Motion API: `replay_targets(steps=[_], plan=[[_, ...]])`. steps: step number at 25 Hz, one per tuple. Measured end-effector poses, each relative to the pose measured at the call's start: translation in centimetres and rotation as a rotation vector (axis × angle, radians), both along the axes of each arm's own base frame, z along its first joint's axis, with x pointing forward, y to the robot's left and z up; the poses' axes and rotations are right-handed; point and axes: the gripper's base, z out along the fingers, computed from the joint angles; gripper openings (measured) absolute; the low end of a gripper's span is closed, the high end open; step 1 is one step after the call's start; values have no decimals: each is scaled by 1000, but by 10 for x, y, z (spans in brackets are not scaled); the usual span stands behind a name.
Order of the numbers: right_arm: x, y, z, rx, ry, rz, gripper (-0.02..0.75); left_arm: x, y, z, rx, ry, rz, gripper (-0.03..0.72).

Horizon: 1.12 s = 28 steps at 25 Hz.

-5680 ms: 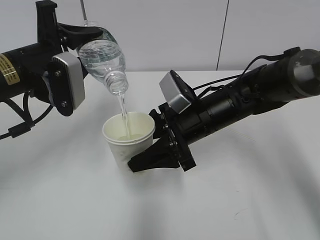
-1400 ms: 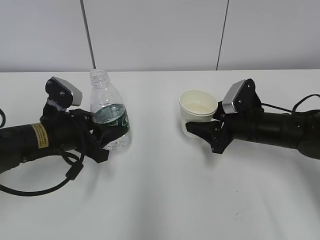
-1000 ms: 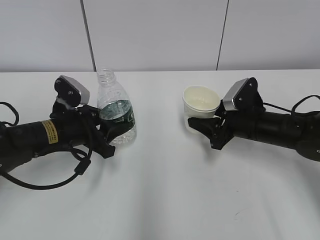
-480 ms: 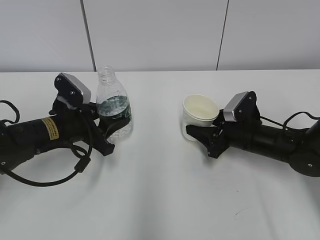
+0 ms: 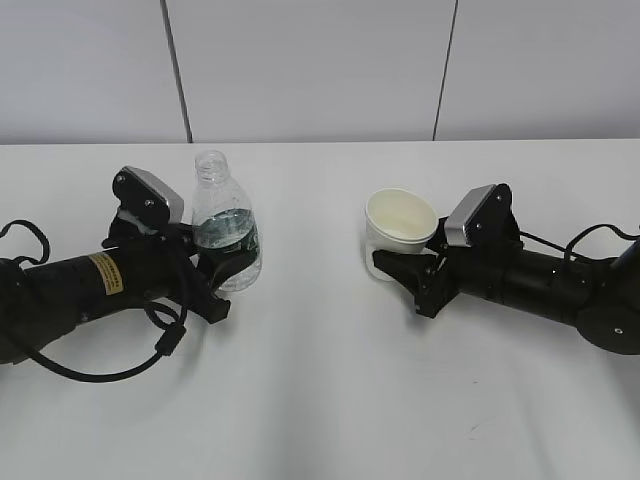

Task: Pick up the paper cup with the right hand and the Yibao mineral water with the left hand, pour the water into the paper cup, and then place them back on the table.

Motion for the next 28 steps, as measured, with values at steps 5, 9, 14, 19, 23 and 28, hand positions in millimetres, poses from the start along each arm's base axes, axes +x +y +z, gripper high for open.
replay_targets(steps=[5,9,14,19,23,28], plan=[[1,-2,-1,-11,11,-24,447,2,1,0,-9,2,26,314],[2,-4,-4,-29,28,-46,447,2,1,0,-9,2,27,314],[2,-4,-4,-29,30,-51,447,2,2,0,-3,8,30,390],[2,-4,-4,-29,30,-51,447,2,2,-1,-1,11,35,426],[3,-4,-4,-35,34,-54,449,3,3,-1,-5,14,52,454],[4,-6,-7,-50,55,-83,453,3,4,-1,-7,17,64,484]])
